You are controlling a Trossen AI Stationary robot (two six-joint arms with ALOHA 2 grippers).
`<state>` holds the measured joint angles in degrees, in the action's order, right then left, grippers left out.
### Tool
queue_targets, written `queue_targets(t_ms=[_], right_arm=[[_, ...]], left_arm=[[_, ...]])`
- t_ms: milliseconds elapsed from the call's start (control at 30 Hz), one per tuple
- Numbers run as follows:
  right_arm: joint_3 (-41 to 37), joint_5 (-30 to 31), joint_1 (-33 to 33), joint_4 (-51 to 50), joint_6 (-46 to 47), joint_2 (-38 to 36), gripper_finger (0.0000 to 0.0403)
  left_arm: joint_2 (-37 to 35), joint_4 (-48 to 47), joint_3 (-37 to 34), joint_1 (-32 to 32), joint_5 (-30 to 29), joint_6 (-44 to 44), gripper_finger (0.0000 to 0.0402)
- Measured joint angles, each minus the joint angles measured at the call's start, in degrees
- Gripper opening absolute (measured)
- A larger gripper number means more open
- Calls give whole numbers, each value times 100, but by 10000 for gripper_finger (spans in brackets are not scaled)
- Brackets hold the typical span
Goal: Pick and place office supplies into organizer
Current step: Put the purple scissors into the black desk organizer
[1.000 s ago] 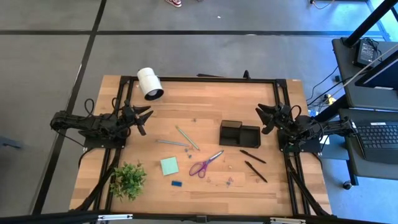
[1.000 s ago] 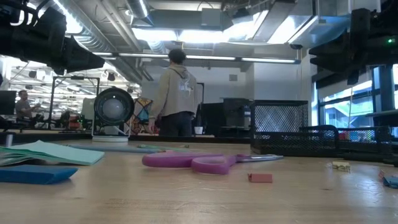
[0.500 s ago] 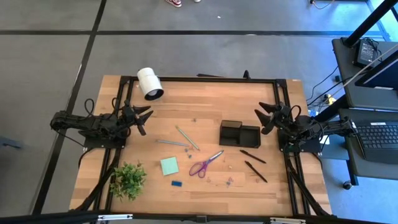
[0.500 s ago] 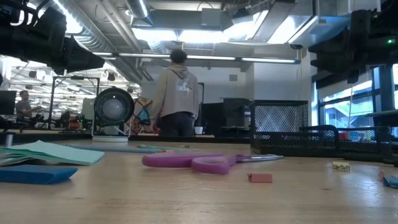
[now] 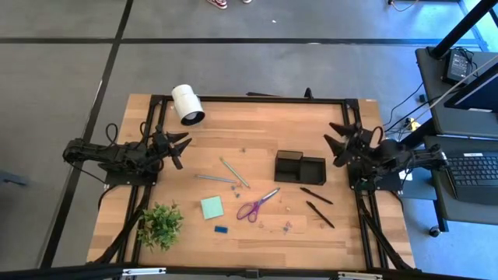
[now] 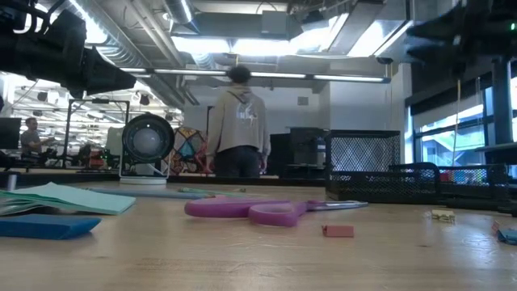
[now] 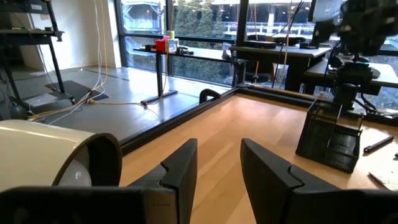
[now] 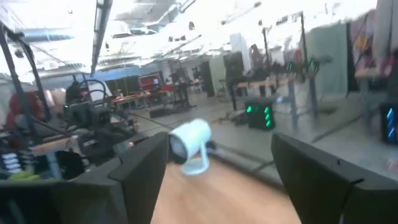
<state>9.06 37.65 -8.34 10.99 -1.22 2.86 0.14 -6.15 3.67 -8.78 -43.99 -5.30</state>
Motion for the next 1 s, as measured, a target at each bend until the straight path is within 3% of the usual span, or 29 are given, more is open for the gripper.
queue_targets(t_ms=[267,433,667,833,1000], right_arm=[[1524,-545,0,-442,-1098,1794,256],[2829,-1006,0,-1441,-1249,3477,252],[4616,-2156,0,-2258,-1412,5765,251],[5802,-3145,-65,-2682,-1409,6980,251],[6740,-3344,-249,-3119,-1428,8031,251]], left_arm=[[1,-9,-1,-1,-2,4,117],[-2,-16,-1,-1,-4,4,116],[1,-37,-1,1,-4,9,115],[0,-37,1,-1,-4,9,115],[0,-39,0,0,-4,51,112]])
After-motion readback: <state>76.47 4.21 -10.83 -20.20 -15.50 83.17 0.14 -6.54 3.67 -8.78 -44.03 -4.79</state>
